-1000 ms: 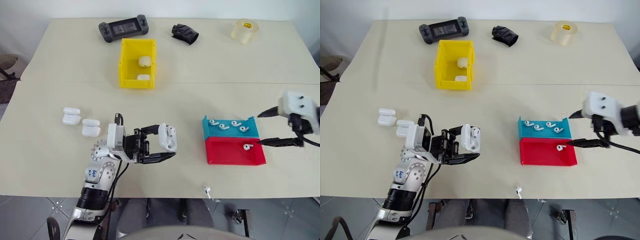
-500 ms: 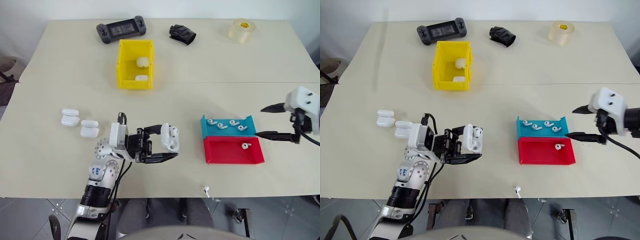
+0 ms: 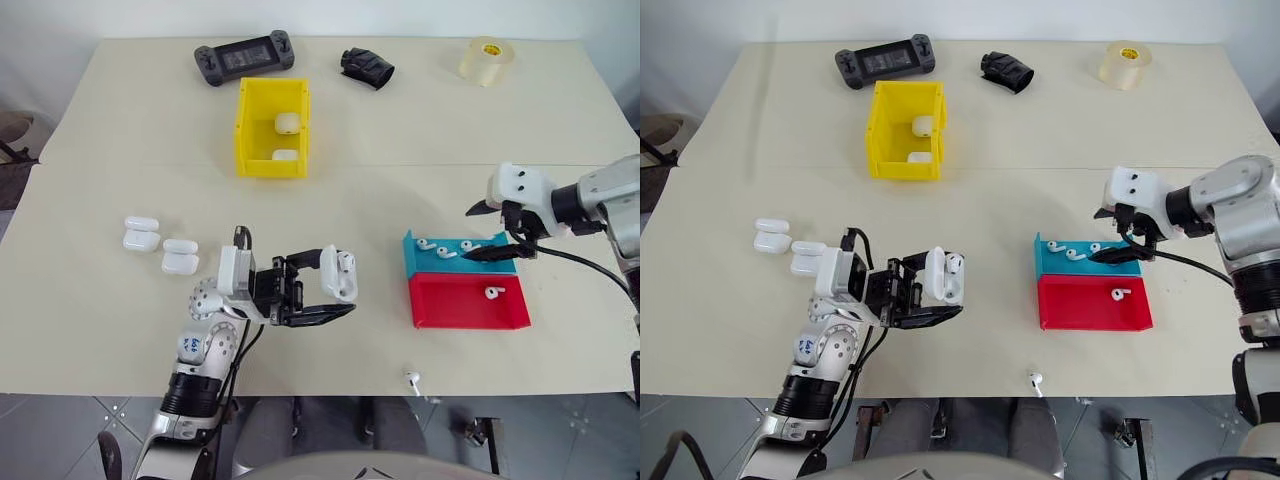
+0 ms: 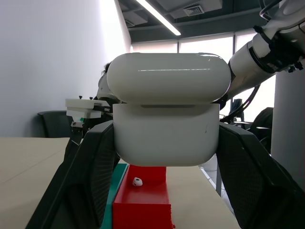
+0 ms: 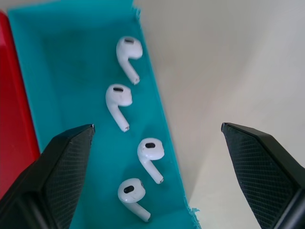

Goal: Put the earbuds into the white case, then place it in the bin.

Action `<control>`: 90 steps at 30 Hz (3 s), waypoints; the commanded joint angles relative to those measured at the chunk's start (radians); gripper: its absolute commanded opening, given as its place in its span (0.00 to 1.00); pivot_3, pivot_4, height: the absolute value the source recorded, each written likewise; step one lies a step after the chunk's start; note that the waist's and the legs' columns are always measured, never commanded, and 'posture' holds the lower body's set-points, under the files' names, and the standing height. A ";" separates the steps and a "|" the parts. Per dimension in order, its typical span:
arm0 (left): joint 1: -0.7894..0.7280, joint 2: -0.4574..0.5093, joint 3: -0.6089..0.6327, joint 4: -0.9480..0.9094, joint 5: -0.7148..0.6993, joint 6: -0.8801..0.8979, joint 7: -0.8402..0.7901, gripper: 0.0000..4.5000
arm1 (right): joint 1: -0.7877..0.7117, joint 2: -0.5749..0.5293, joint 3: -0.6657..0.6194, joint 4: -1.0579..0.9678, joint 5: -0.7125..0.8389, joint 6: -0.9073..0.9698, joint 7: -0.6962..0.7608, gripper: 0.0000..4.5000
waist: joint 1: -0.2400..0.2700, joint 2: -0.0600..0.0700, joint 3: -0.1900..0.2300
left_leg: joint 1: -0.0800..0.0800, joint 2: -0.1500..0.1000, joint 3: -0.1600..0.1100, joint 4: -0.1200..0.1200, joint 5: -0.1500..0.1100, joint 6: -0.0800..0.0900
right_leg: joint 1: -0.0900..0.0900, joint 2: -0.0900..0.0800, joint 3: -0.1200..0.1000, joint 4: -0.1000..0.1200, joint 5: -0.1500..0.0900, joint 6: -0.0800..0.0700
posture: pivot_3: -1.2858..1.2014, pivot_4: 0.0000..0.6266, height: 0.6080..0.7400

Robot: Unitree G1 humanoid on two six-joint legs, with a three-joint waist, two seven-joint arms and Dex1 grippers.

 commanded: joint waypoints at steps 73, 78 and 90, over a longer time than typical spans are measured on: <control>-0.170 -0.005 0.033 0.123 0.017 -0.030 0.020 0.65 | 0.514 0.556 -0.607 -1.044 1.106 0.713 -0.699 0.12 | 0.002 -0.002 -0.001 | -0.001 -0.001 -0.012 0.001 0.000 0.000 | 0.000 -0.001 -0.004 0.003 0.001 -0.001 | 0.52 0.24 1.00; -0.185 -0.005 0.032 0.135 0.024 -0.027 0.019 0.65 | 0.535 0.604 -0.585 -1.074 1.157 0.658 -0.806 0.12 | 0.001 -0.002 -0.001 | 0.000 -0.001 -0.012 0.001 0.000 0.000 | 0.000 0.000 -0.003 0.004 0.001 -0.001 | 0.52 0.24 1.00; -0.202 -0.023 0.020 0.130 0.041 -0.013 0.049 0.65 | 0.571 0.591 -0.456 -1.100 1.254 0.621 -0.876 0.12 | 0.000 -0.002 -0.001 | 0.000 -0.001 -0.012 0.000 0.000 0.000 | 0.000 0.000 -0.003 0.004 0.001 -0.001 | 0.52 0.24 1.00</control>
